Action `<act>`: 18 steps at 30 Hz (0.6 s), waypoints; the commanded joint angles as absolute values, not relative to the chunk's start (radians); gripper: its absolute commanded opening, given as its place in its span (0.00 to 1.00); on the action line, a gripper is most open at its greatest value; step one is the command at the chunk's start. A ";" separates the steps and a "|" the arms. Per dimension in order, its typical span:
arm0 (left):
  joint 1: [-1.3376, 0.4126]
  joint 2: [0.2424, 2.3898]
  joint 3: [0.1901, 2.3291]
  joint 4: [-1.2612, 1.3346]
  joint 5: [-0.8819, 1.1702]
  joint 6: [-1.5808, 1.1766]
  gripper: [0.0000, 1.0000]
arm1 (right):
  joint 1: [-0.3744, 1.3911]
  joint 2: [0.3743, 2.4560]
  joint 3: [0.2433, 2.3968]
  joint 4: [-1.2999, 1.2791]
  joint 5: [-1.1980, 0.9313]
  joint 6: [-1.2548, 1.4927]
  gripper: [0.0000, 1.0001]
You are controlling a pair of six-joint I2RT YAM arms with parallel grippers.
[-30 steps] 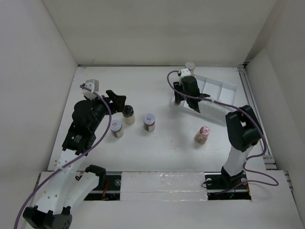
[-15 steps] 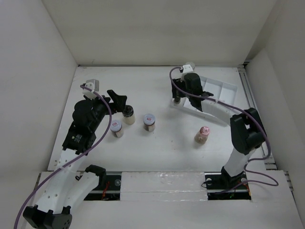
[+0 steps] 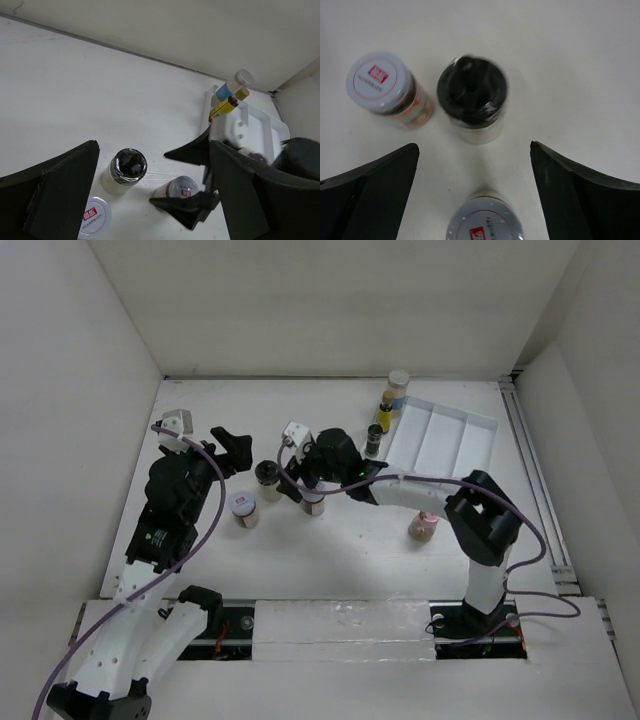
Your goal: Organize the condiment bottles
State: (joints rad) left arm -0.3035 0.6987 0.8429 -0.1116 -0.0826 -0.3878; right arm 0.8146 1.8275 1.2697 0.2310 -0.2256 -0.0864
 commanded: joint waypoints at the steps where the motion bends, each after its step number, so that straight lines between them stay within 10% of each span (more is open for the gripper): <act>1: -0.298 0.672 0.850 -0.092 -0.121 -0.405 0.89 | 0.836 1.874 1.336 0.212 -0.341 -0.178 0.98; 18: -0.298 0.672 0.841 -0.080 -0.061 -0.396 0.89 | 0.868 2.141 1.611 0.156 -0.299 -0.160 0.89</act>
State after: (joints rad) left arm -0.3035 0.6792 0.8429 -0.1169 -0.0807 -0.3996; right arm 0.8642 2.1174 1.5555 0.1375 -0.2890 -0.1699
